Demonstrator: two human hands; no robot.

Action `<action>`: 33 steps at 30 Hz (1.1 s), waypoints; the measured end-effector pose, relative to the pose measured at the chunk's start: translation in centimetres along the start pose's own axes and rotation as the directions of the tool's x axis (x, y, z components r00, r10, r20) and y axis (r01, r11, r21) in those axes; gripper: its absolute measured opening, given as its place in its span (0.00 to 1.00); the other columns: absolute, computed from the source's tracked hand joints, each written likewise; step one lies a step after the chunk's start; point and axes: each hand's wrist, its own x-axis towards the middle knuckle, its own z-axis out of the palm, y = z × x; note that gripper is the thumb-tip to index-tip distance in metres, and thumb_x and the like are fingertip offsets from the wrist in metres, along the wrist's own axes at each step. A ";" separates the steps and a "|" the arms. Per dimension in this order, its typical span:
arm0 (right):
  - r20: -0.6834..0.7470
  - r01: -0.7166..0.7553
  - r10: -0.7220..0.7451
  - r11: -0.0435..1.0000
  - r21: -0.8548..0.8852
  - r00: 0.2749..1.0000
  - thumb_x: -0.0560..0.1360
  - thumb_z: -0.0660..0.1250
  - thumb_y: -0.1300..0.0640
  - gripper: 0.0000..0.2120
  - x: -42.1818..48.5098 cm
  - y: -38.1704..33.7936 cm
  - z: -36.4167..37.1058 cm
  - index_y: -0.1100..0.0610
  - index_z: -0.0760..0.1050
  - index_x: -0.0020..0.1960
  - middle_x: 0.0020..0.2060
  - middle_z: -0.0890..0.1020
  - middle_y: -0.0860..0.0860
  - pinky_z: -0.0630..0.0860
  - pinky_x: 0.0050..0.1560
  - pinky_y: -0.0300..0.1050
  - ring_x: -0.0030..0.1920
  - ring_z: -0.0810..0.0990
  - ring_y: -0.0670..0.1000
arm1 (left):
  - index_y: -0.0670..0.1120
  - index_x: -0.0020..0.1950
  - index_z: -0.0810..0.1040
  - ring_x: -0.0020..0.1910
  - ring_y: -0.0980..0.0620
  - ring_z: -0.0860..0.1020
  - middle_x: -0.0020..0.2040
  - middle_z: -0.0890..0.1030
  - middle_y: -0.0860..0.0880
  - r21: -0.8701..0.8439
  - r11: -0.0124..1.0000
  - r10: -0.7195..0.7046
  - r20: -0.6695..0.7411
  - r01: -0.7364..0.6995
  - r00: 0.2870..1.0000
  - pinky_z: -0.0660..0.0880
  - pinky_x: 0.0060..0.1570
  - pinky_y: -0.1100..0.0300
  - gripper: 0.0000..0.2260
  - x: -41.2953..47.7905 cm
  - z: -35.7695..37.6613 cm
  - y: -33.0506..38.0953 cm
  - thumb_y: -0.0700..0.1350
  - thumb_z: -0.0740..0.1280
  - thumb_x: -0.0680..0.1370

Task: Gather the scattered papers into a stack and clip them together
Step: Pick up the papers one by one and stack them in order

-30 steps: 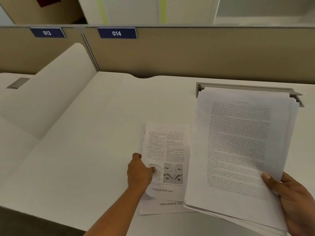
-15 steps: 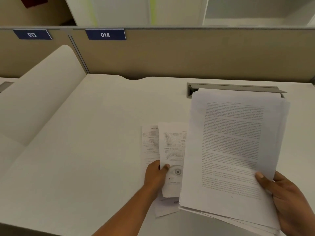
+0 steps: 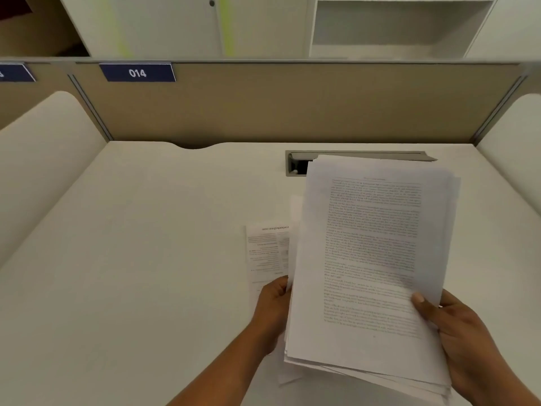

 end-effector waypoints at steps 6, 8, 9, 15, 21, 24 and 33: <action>0.007 0.054 -0.054 0.998 -0.008 0.998 0.78 0.64 0.63 0.11 0.1 -0.6 0.3 0.61 0.81 0.57 0.49 0.88 0.58 0.85 0.44 0.53 0.45 0.88 0.57 | 0.47 0.56 0.85 0.52 0.43 0.86 0.53 0.88 0.44 -0.062 0.995 0.076 0.027 -0.074 0.997 0.83 0.52 0.47 0.08 -2.5 -0.5 3.2 0.43 0.67 0.82; 0.002 0.077 -0.077 0.997 -0.026 0.997 0.78 0.64 0.62 0.10 0.1 -0.9 0.5 0.60 0.81 0.57 0.50 0.88 0.58 0.85 0.44 0.52 0.45 0.88 0.58 | 0.48 0.58 0.85 0.54 0.42 0.85 0.55 0.87 0.44 -0.067 0.995 0.076 0.028 -0.074 0.997 0.81 0.56 0.42 0.10 -3.0 -0.7 3.5 0.44 0.65 0.83; 0.009 0.084 -0.084 0.996 -0.027 0.996 0.78 0.64 0.62 0.10 0.1 -1.0 0.6 0.60 0.81 0.57 0.49 0.88 0.58 0.85 0.42 0.51 0.45 0.88 0.58 | 0.49 0.59 0.84 0.55 0.42 0.85 0.56 0.87 0.44 -0.072 0.995 0.072 0.028 -0.070 0.997 0.80 0.58 0.40 0.10 -3.1 -0.7 3.6 0.45 0.64 0.83; 0.092 0.069 -0.068 0.998 -0.010 0.993 0.78 0.64 0.64 0.10 0.1 -1.4 1.6 0.62 0.81 0.56 0.47 0.88 0.59 0.85 0.37 0.48 0.42 0.88 0.57 | 0.51 0.62 0.83 0.58 0.42 0.84 0.58 0.86 0.45 -0.040 0.996 0.086 0.075 -0.083 0.993 0.76 0.63 0.37 0.13 -4.1 -1.9 4.6 0.49 0.61 0.84; 0.119 0.089 -0.082 0.994 -0.061 0.989 0.73 0.67 0.61 0.12 0.4 -0.7 2.7 0.61 0.82 0.55 0.48 0.88 0.59 0.85 0.40 0.50 0.43 0.88 0.58 | 0.51 0.69 0.77 0.62 0.47 0.83 0.62 0.84 0.49 -0.157 0.985 0.082 0.104 -0.065 0.991 0.76 0.65 0.43 0.24 -4.3 -2.7 6.1 0.61 0.60 0.77; 0.131 0.117 -0.106 0.990 -0.074 0.986 0.73 0.67 0.61 0.12 0.6 -0.5 3.1 0.61 0.82 0.56 0.48 0.88 0.58 0.85 0.41 0.50 0.44 0.88 0.58 | 0.49 0.65 0.79 0.55 0.47 0.85 0.57 0.87 0.50 -0.051 0.988 0.147 0.003 -0.146 0.989 0.80 0.59 0.42 0.18 -4.1 -2.6 6.1 0.54 0.67 0.77; 0.254 -0.041 0.058 0.997 -0.072 0.965 0.73 0.69 0.54 0.18 1.4 -0.2 4.3 0.59 0.79 0.61 0.54 0.87 0.55 0.84 0.50 0.53 0.52 0.86 0.57 | 0.48 0.61 0.81 0.51 0.45 0.86 0.54 0.87 0.47 0.023 0.983 0.184 -0.024 -0.184 0.983 0.84 0.50 0.47 0.10 -4.9 -3.6 5.8 0.48 0.66 0.81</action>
